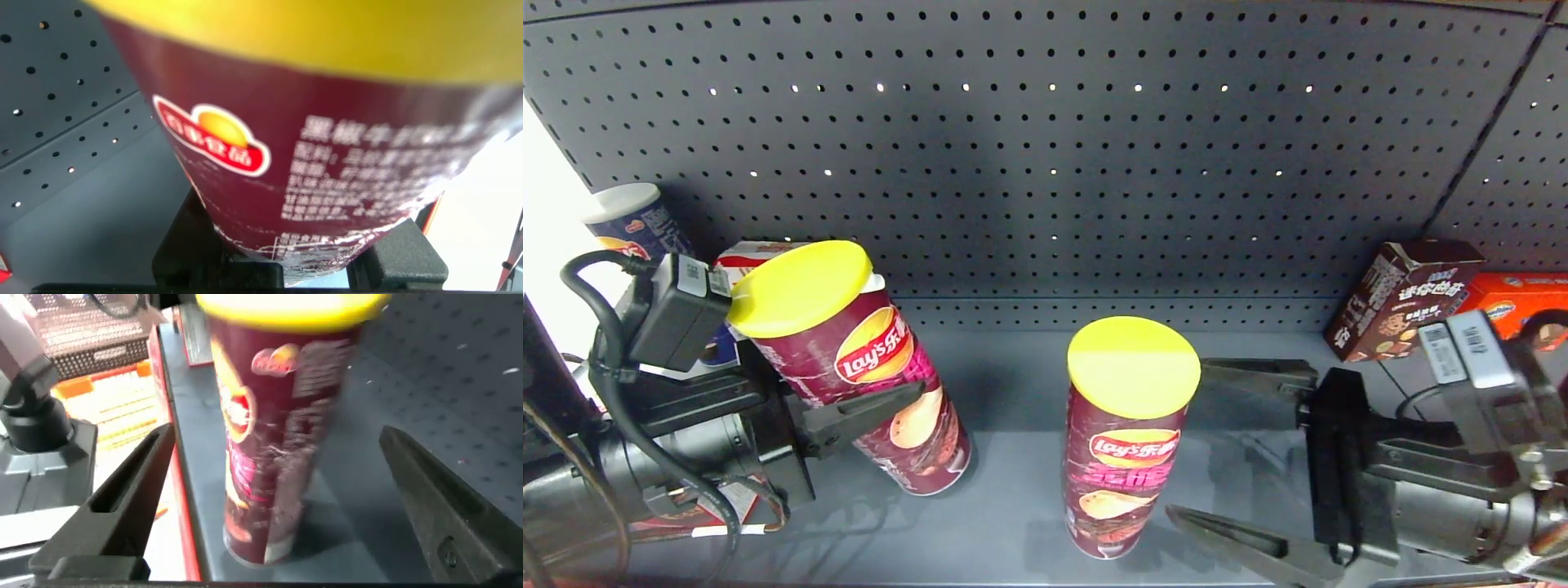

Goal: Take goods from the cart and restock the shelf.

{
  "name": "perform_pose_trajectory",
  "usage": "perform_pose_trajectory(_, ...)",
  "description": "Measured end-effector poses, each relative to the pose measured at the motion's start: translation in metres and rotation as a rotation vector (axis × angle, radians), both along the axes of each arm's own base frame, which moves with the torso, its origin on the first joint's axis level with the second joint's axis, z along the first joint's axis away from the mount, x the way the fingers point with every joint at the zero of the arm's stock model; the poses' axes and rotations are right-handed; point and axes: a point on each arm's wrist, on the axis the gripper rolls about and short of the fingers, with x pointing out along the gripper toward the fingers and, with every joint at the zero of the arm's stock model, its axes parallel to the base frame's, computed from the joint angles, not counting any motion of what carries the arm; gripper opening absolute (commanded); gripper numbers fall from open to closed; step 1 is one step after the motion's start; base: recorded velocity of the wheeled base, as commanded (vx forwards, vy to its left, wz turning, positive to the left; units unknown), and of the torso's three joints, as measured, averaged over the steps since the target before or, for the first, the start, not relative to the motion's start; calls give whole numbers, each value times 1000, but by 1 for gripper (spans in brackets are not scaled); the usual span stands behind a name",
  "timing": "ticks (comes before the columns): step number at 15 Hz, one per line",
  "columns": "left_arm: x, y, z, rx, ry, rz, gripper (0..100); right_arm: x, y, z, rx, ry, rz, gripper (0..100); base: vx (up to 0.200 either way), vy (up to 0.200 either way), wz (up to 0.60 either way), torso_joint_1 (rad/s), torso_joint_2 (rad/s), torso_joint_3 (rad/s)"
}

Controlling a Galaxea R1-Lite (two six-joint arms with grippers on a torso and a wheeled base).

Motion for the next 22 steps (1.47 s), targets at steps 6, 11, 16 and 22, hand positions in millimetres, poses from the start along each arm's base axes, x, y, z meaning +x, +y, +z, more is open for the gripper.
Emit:
perform_pose_trajectory(6, -1, 0, 1, -1, -6, 4, 0, -48, -50, 8, 17, 17, -180, 100, 0, 0, 0, 0, 0, 0)
perform_pose_trajectory(11, -2, 0, 1, -1, -9, 3, 0, -97, -96, -26, -3, 64, -337, 100, 0, 0, 0, 0, 0, 0)
perform_pose_trajectory(16, -4, -3, -2, 6, 0, -3, 0, -133, -129, -65, -39, 112, -405, 100, 0, 0, 0, 0, 0, 0)
perform_pose_trajectory(22, -10, -2, -9, 13, 17, -3, 0, -168, -151, -113, -1, 191, -692, 100, 0, 0, 0, 0, 0, 0)
